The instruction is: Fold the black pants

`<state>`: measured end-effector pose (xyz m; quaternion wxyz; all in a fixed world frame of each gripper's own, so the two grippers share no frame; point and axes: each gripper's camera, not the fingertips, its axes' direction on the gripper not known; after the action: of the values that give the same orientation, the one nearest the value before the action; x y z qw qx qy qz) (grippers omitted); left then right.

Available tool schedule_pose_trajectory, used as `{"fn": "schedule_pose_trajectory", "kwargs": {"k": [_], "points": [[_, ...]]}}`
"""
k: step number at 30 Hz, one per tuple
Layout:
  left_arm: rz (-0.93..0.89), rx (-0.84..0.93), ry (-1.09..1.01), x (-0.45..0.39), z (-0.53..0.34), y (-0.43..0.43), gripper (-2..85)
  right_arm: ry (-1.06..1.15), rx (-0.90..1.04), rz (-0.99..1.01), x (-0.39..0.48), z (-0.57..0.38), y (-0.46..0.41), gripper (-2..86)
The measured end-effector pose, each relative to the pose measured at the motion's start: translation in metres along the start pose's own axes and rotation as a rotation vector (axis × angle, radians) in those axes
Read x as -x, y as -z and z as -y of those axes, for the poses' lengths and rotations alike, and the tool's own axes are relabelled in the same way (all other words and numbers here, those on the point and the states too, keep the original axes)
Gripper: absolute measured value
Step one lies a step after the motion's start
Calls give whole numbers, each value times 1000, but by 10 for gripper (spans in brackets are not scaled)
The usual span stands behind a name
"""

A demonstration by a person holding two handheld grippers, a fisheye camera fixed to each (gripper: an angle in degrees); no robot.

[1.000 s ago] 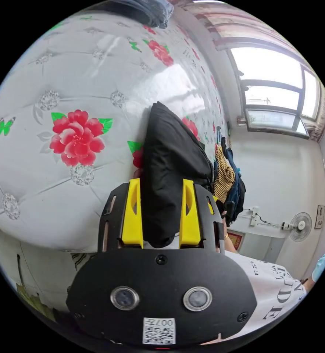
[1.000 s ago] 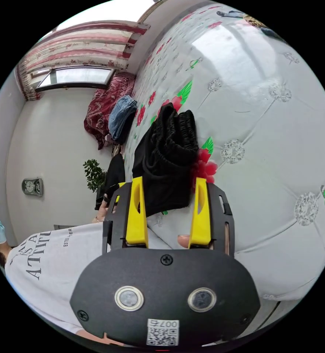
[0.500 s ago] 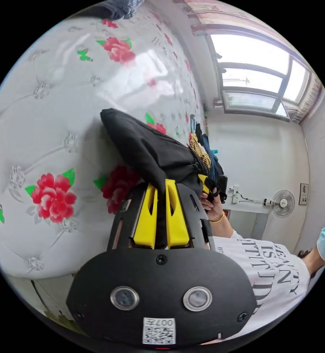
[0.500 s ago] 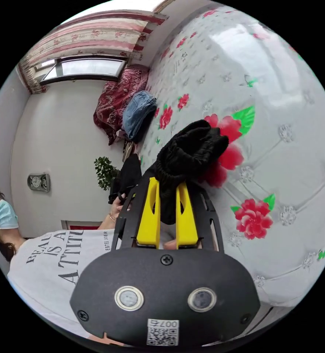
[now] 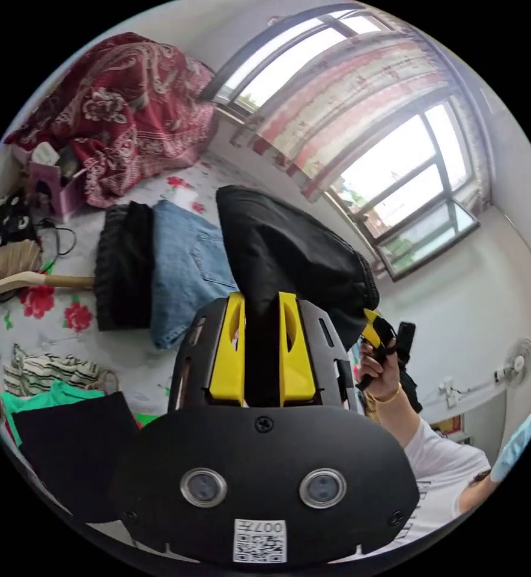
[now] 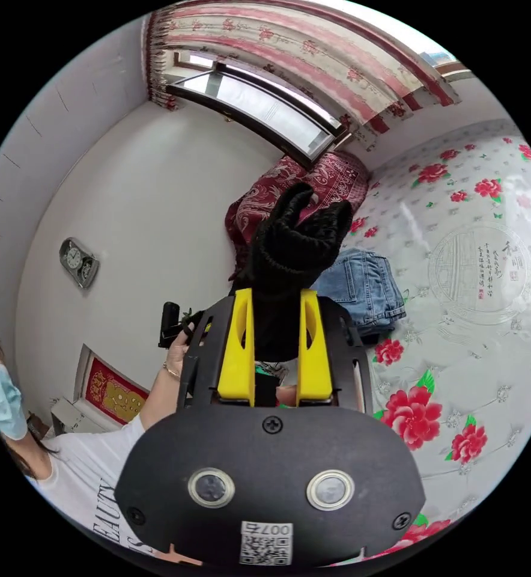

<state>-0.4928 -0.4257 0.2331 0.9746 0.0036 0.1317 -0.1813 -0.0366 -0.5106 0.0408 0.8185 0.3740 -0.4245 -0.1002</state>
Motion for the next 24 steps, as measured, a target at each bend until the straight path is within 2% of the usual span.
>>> {"fn": "schedule_pose_trajectory", "kwargs": {"k": [1,3,6,10,15,18,22,24], "points": [[102,-1,33,13,-16,-3,82,-38,52,-70,-8,-11,-26,63],[186,28,32,26,-56,-13,88,-37,152,-121,-20,-44,-54,65],[274,151,-66,13,-152,-41,94,27,380,-268,-38,-132,-73,62],[399,415,-245,-50,-292,-77,90,82,685,-479,-57,-269,-28,54],[361,607,-393,-138,-388,-95,64,155,930,-694,-37,-376,60,49],[337,678,-520,-196,-406,-109,59,164,995,-728,-26,-423,90,48],[377,718,-726,-271,-414,-130,51,217,784,-767,-7,-449,114,49],[391,719,-767,-294,-417,-136,50,213,743,-759,-4,-448,123,50]]}}
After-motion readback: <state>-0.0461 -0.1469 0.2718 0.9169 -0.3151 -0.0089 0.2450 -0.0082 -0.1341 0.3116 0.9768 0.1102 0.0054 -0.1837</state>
